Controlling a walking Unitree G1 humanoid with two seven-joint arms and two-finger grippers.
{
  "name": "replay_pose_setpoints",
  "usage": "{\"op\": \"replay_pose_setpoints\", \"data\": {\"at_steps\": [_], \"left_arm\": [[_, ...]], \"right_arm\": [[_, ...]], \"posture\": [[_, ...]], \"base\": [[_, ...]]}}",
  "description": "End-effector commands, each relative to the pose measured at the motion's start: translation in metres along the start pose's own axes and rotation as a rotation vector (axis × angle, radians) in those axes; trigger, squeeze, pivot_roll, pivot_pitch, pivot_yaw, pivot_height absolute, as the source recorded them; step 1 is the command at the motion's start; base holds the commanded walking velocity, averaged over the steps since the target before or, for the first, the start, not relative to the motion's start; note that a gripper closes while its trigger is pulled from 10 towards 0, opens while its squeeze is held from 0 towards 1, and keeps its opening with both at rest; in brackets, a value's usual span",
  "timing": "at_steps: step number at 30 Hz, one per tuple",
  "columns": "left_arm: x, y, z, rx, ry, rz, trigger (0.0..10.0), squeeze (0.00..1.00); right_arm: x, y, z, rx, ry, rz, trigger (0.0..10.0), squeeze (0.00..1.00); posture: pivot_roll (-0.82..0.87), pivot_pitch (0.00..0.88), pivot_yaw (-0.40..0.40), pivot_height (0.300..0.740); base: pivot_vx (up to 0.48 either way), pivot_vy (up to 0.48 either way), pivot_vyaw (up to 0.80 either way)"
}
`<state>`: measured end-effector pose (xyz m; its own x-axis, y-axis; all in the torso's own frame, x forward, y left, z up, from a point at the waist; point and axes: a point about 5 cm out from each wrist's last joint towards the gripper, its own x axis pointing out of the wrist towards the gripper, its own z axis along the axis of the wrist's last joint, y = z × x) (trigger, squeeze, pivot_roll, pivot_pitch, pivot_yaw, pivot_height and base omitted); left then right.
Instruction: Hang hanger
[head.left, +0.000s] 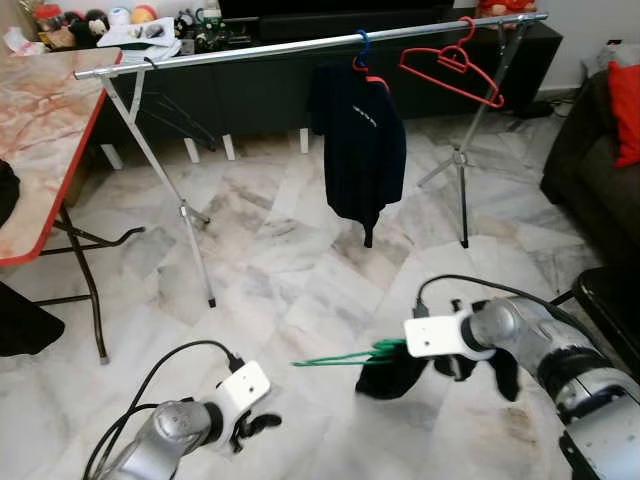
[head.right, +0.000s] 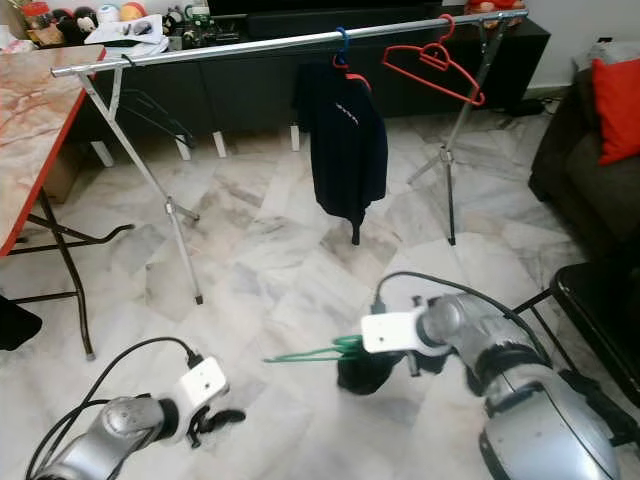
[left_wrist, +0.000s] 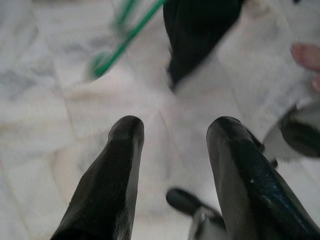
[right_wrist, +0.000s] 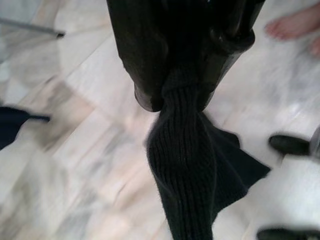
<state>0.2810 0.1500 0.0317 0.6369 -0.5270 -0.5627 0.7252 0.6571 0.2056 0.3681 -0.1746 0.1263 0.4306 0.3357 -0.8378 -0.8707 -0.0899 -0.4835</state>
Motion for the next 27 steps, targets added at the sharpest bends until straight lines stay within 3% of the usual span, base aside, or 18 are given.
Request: {"op": "replay_pose_setpoints", "data": {"at_steps": [1,5,8,17,19,27], "left_arm": [[0.001,0.002,-0.003,-0.037,-0.010,0.030,10.0,0.00],[0.007,0.002,0.001,-0.086,-0.055,0.056,10.0,0.00],[0.012,0.000,0.003,-0.093,-0.068,0.052,10.0,0.00],[0.017,0.002,0.008,-0.170,-0.133,0.104,10.0,0.00],[0.019,0.009,0.014,-0.215,-0.180,0.185,10.0,0.00],[0.020,0.023,0.021,-0.300,-0.233,0.333,10.0,0.00]], "right_arm": [[-0.011,-0.020,0.015,-0.025,-0.064,-0.061,0.0,0.00],[-0.015,-0.029,0.026,-0.056,-0.082,-0.080,0.0,0.00],[-0.020,-0.044,0.049,-0.071,-0.168,-0.114,0.0,0.00],[-0.025,-0.059,0.088,-0.132,-0.289,-0.158,0.0,0.00],[-0.027,-0.061,0.101,-0.150,-0.341,-0.159,0.0,0.00],[-0.032,-0.066,0.111,-0.170,-0.375,-0.175,0.0,0.00]], "posture": [[-0.03,0.133,-0.022,0.740],[-0.03,0.134,-0.025,0.740],[-0.02,0.137,-0.030,0.740],[-0.02,0.139,-0.037,0.740],[-0.02,0.138,-0.039,0.740],[-0.03,0.137,-0.042,0.740]], "base": [[0.000,0.000,0.00],[0.000,0.000,0.00],[0.000,0.000,0.00],[0.000,0.000,0.00],[0.000,0.000,0.00],[0.000,0.000,0.00]]}}
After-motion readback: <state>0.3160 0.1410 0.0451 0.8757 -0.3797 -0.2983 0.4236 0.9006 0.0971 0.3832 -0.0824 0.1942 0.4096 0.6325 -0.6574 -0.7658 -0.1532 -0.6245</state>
